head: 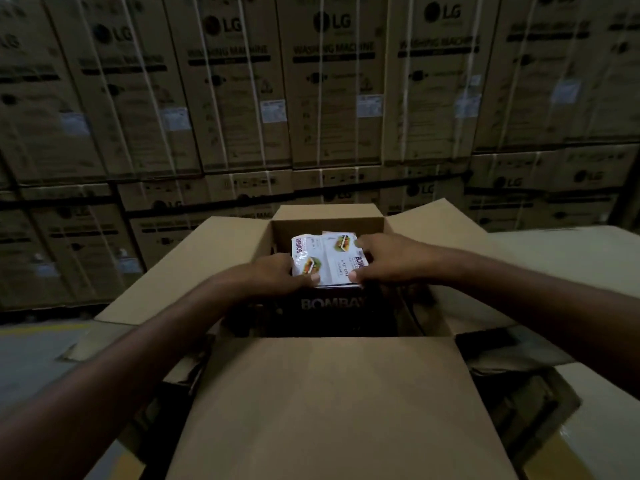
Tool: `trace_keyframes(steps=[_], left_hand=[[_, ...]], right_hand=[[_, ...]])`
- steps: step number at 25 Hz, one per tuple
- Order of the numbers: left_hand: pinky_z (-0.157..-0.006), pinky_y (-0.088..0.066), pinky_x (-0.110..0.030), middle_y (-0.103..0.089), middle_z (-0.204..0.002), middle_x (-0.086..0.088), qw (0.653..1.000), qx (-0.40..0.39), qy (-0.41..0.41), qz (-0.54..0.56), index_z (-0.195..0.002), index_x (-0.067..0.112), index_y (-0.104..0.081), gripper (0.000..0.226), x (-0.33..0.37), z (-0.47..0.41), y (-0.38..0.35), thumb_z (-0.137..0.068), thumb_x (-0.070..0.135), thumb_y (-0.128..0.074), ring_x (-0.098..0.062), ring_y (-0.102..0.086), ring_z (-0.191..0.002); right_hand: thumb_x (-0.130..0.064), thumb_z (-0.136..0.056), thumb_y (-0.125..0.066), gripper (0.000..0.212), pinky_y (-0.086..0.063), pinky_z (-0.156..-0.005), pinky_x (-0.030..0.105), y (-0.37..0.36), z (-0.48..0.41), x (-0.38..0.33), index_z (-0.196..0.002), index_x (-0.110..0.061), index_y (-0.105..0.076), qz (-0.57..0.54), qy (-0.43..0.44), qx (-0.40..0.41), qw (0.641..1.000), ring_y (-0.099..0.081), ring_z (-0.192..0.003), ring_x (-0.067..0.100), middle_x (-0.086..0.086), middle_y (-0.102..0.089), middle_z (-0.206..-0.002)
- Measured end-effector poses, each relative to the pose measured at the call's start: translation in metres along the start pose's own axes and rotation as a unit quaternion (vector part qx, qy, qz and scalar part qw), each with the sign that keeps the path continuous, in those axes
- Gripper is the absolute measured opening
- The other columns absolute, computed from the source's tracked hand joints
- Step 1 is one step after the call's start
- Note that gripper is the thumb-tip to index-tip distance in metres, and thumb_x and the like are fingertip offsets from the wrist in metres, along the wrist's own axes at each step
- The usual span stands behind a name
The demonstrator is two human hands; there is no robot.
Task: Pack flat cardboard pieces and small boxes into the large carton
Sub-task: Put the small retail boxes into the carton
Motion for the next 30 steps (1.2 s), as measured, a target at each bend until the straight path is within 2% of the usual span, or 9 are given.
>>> trace_keyframes(steps=[2,5,9,13,16,18,21,26,30], left_hand=[[-0.074,-0.052,-0.027,-0.069,-0.099,0.0,0.996,0.021,-0.042,-0.078,-0.099,0.023,-0.064,0.041,0.004,-0.003,0.01,-0.093,0.063,-0.055,-0.01,-0.063,-0.082],[-0.073,-0.05,-0.032,-0.067,-0.099,-0.001,0.994,-0.005,-0.057,-0.094,-0.106,0.02,-0.065,0.053,0.006,-0.007,0.014,-0.085,0.068,-0.061,-0.011,-0.06,-0.081],[-0.09,-0.052,-0.037,-0.067,-0.119,-0.003,0.99,-0.034,-0.081,-0.108,-0.126,0.018,-0.061,0.055,0.011,-0.012,0.016,-0.089,0.059,-0.062,-0.018,-0.063,-0.101],[-0.095,-0.046,-0.032,-0.053,-0.142,-0.003,0.989,-0.039,-0.096,-0.108,-0.128,0.023,-0.054,0.053,0.023,-0.01,0.014,-0.091,0.06,-0.056,-0.016,-0.055,-0.114],[-0.112,-0.037,-0.031,-0.042,-0.157,-0.001,0.982,0.015,-0.163,-0.098,-0.151,0.021,-0.043,0.065,0.051,-0.001,0.02,-0.095,0.053,-0.055,-0.019,-0.044,-0.139],[-0.11,-0.039,-0.035,-0.055,-0.145,0.003,0.968,0.033,-0.216,-0.121,-0.145,0.026,-0.052,0.046,0.071,0.004,0.018,-0.102,0.042,-0.054,-0.015,-0.048,-0.132],[-0.096,-0.043,-0.031,-0.066,-0.118,0.011,0.952,0.023,-0.235,-0.193,-0.131,0.031,-0.063,0.033,0.085,-0.001,0.004,-0.103,0.043,-0.051,-0.013,-0.056,-0.116],[-0.087,-0.04,-0.026,-0.066,-0.116,0.014,0.953,0.015,-0.231,-0.197,-0.133,0.034,-0.065,0.036,0.077,-0.004,-0.004,-0.101,0.046,-0.053,-0.007,-0.057,-0.102],[-0.084,-0.047,-0.02,-0.07,-0.11,0.014,0.954,0.056,-0.262,-0.132,-0.124,0.027,-0.071,0.031,0.072,0.01,0.019,-0.096,0.038,-0.064,0.001,-0.061,-0.095]], right_hand=[[-0.049,-0.091,-0.071,0.03,-0.048,-0.083,0.029,0.004,-0.003,-0.011,-0.104,-0.023,-0.062,0.024,0.032,-0.018,0.999,-0.059,-0.104,0.023,0.005,-0.064,-0.117],[-0.071,-0.089,-0.057,0.075,-0.048,-0.1,0.042,0.0,-0.005,-0.016,-0.139,-0.016,-0.054,0.122,0.029,-0.041,0.991,-0.057,-0.12,0.027,0.009,-0.059,-0.138],[-0.077,-0.085,-0.058,0.078,-0.053,-0.092,0.04,0.003,-0.003,-0.012,-0.14,-0.021,-0.052,0.116,0.012,0.0,0.993,-0.061,-0.113,0.025,0.005,-0.064,-0.131],[-0.066,-0.088,-0.063,0.068,-0.052,-0.082,0.035,0.02,0.012,-0.012,-0.14,-0.023,-0.05,0.075,-0.002,0.052,0.996,-0.063,-0.107,0.025,0.004,-0.066,-0.125],[-0.042,-0.095,-0.059,0.066,-0.05,-0.078,0.035,0.041,0.023,-0.007,-0.154,-0.029,-0.033,0.056,-0.021,0.137,0.989,-0.063,-0.107,0.026,0.006,-0.066,-0.127],[-0.026,-0.093,-0.06,0.065,-0.049,-0.081,0.036,0.048,0.031,0.0,-0.154,-0.028,-0.036,0.087,-0.039,0.16,0.982,-0.059,-0.115,0.025,0.005,-0.059,-0.136],[-0.023,-0.091,-0.06,0.039,-0.042,-0.099,0.044,0.042,0.034,0.013,-0.13,-0.025,-0.065,0.196,-0.08,0.136,0.968,-0.042,-0.132,0.029,0.005,-0.042,-0.151],[-0.025,-0.094,-0.053,0.026,-0.03,-0.104,0.05,0.025,0.028,0.021,-0.113,-0.029,-0.07,0.214,-0.083,0.074,0.971,-0.059,-0.107,0.023,0.0,-0.069,-0.108],[-0.035,-0.093,-0.057,0.026,-0.048,-0.09,0.04,0.034,0.02,0.006,-0.115,-0.026,-0.069,0.231,-0.063,0.091,0.967,-0.064,-0.103,0.025,0.002,-0.07,-0.111]])
Point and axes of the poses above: each hand's wrist, its own z-axis away from the middle knuckle, its own y-axis out of the back of the hand, x = y × z, the point moved 8 cm from there along -z, towards the middle knuckle
